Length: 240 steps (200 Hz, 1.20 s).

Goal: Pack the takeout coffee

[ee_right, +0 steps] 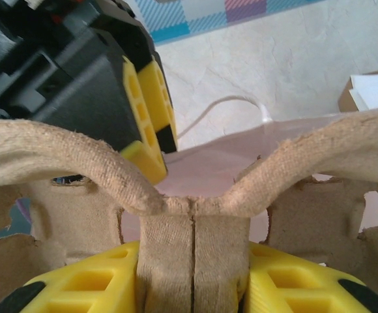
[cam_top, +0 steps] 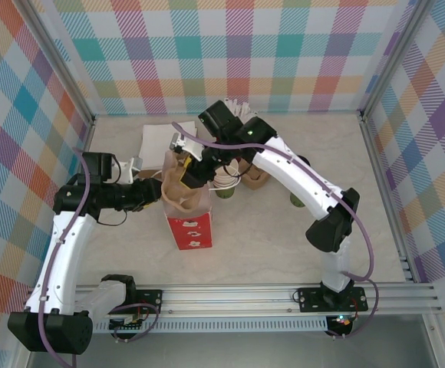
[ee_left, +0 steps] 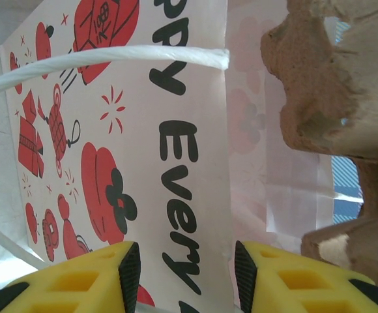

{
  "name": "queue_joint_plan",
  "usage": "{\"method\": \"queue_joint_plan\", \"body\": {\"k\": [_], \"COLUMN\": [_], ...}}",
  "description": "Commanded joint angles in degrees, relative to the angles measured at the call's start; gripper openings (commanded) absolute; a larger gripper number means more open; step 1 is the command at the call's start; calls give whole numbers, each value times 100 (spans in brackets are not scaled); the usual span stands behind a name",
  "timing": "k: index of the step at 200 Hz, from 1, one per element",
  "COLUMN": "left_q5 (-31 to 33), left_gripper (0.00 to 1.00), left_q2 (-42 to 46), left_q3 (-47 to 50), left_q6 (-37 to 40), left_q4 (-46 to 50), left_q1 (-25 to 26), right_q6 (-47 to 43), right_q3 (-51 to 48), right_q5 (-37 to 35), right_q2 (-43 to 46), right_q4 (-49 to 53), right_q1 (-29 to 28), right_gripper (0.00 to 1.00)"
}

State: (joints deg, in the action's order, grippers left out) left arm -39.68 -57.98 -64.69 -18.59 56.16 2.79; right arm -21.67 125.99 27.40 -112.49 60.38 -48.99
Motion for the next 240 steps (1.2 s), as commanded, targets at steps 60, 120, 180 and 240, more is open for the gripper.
{"method": "queue_joint_plan", "body": {"k": [60,120,180,240], "left_q5": [-312,-244,-136,-174], "left_gripper": [46,46,45,42], "left_q2": [102,52,-32,-69], "left_q3": [34,-25,-140,-316], "left_q6": [138,128,172,164], "left_q4": [88,97,145,167], "left_q1": [-74,-77,-76,-76], "right_q6": [-97,-354,-750,-1091], "right_q3": [320,184,-44,21], "right_q5": [-872,-1292,-1668,-2042], "right_q2": [-314,-259,-43,-183], "right_q4": [360,448,604,1011], "right_q1": [4,-18,-136,-389], "right_gripper": [38,38,38,38]}}
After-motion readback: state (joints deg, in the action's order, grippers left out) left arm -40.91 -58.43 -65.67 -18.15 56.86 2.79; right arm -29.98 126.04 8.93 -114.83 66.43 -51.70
